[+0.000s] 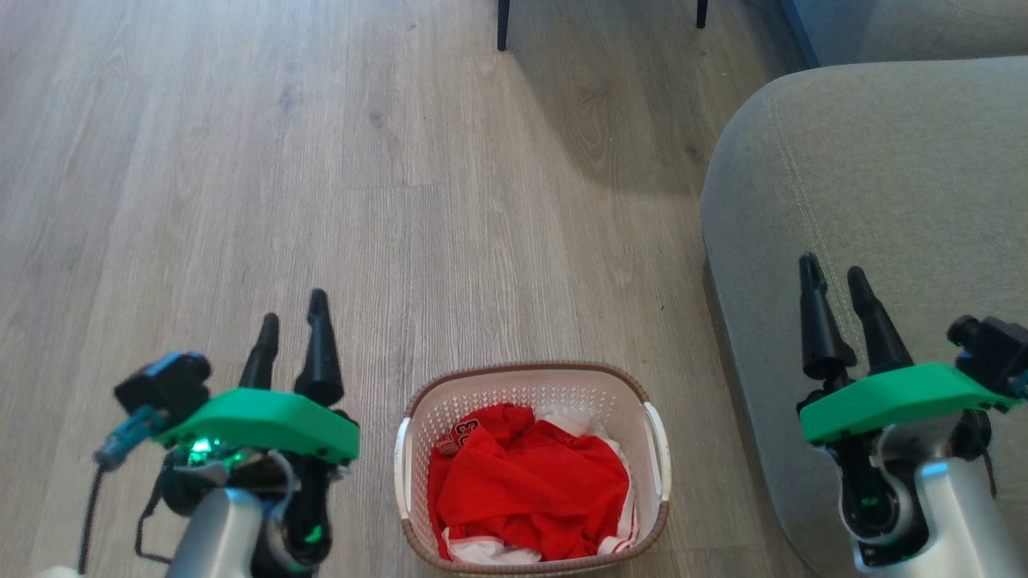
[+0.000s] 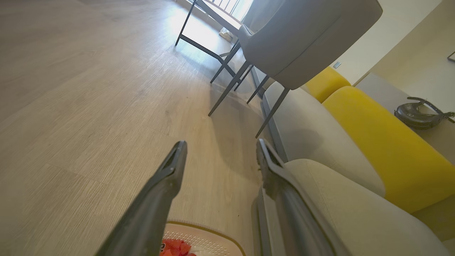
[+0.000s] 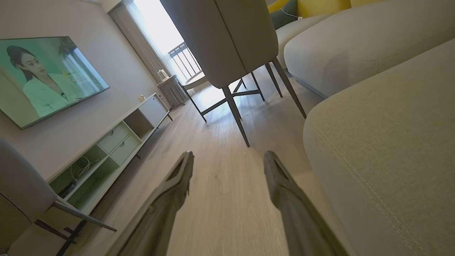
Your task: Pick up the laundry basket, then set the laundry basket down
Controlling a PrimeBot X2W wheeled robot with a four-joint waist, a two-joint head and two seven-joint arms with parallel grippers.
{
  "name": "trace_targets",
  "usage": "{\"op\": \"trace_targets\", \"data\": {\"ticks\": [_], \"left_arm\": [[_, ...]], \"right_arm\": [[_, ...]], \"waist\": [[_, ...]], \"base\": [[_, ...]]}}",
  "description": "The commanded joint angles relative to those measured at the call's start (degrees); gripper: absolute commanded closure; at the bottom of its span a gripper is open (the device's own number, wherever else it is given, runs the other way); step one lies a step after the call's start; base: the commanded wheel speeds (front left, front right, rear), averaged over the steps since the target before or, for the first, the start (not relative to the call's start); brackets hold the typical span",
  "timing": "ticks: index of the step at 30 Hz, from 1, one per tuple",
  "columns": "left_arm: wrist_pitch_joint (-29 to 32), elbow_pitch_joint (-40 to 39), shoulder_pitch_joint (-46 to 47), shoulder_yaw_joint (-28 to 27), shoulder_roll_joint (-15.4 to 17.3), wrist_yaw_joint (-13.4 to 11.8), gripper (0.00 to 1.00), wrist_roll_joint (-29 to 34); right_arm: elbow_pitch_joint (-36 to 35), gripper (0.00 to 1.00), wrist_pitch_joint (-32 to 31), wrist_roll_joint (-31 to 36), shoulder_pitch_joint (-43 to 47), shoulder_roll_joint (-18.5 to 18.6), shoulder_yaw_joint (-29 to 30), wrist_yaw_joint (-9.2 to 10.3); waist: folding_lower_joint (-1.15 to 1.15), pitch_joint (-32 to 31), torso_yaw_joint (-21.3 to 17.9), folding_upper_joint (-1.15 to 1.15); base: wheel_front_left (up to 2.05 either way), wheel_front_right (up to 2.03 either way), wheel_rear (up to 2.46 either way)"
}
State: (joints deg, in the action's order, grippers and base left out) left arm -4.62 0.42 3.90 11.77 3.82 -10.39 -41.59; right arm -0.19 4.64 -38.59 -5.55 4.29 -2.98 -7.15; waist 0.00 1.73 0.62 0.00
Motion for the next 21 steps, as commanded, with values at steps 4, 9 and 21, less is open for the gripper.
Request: {"op": "trace_targets", "data": {"ticks": [4, 9, 21], "left_arm": [[-1.4, -1.0, 4.6, 4.4, 3.2, -4.4, 0.00, 5.0], [-2.2, 0.3, 6.8, 11.1, 6.1, -9.4, 0.00, 9.8], [-4.2, 1.9, 11.6, 23.1, 9.4, -20.0, 0.00, 16.2]], "right_arm": [[-2.6, 0.00, 1.4, 6.1, -3.2, 1.3, -2.3, -0.23], [-1.2, 0.00, 2.2, 10.8, -3.1, 1.8, -4.6, -0.24], [-1.2, 0.00, 4.2, 19.2, -3.5, 1.4, -6.5, -0.27]], "waist": [[0.00, 0.0, -0.1, 0.00], [0.00, -0.2, -0.2, 0.00], [0.00, -0.3, -0.2, 0.00]], "base": [[0.00, 0.00, 0.00], [0.00, 0.00, 0.00], [0.00, 0.00, 0.00]]}}
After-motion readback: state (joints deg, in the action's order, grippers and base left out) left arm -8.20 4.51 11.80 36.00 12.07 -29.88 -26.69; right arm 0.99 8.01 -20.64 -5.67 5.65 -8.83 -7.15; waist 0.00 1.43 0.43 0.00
